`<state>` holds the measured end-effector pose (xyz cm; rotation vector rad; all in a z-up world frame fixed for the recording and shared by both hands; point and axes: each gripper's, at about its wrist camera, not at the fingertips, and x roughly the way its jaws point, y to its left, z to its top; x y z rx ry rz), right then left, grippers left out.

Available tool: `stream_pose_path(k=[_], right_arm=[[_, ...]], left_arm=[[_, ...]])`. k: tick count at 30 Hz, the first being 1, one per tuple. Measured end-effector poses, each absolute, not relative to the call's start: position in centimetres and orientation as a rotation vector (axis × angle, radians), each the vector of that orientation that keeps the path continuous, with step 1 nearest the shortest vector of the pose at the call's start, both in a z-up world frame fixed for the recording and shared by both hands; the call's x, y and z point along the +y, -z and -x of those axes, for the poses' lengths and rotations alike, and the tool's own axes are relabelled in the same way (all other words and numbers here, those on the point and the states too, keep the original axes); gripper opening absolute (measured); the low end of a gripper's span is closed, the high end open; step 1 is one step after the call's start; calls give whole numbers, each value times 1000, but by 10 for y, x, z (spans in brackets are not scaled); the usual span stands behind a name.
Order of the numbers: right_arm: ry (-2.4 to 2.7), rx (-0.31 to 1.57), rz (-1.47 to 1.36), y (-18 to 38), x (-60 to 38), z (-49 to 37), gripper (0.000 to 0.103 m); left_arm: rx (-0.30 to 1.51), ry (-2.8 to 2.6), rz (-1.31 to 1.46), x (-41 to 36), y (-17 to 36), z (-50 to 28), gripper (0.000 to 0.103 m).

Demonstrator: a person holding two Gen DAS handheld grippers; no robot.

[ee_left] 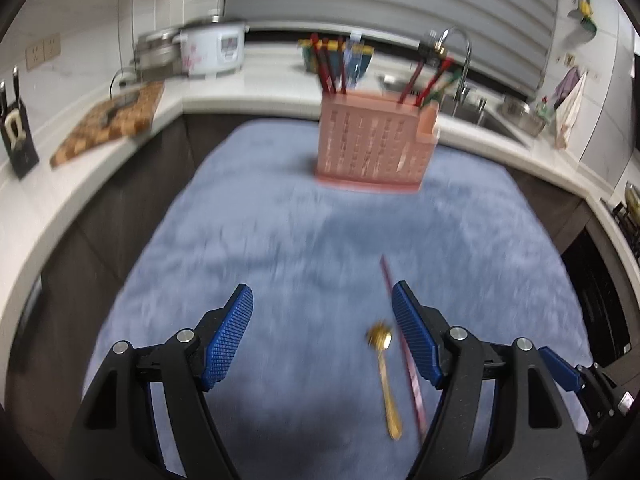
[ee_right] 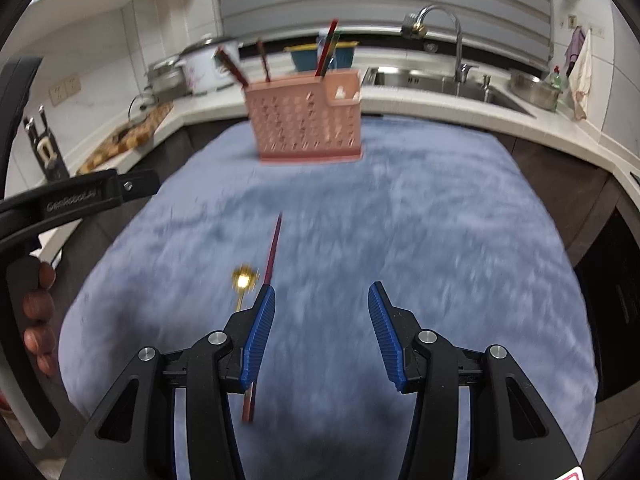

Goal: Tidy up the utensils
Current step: 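Move both open tools back down to the gold spoon and last chopstick, then grasp the gold spoon with the left tool while the right tool grasps the dark red chopstick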

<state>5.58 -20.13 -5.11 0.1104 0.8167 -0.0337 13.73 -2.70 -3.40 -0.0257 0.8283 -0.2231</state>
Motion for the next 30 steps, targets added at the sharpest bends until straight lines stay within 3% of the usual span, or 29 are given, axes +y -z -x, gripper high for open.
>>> stream_pose_path(k=[17, 30], right_arm=[[-109, 945, -22, 115, -149, -34, 44], [-96, 971, -10, 129, -150, -40, 16]], left_arm=[[973, 168, 4, -5, 95, -97, 70], [984, 175, -12, -10, 99, -97, 72]])
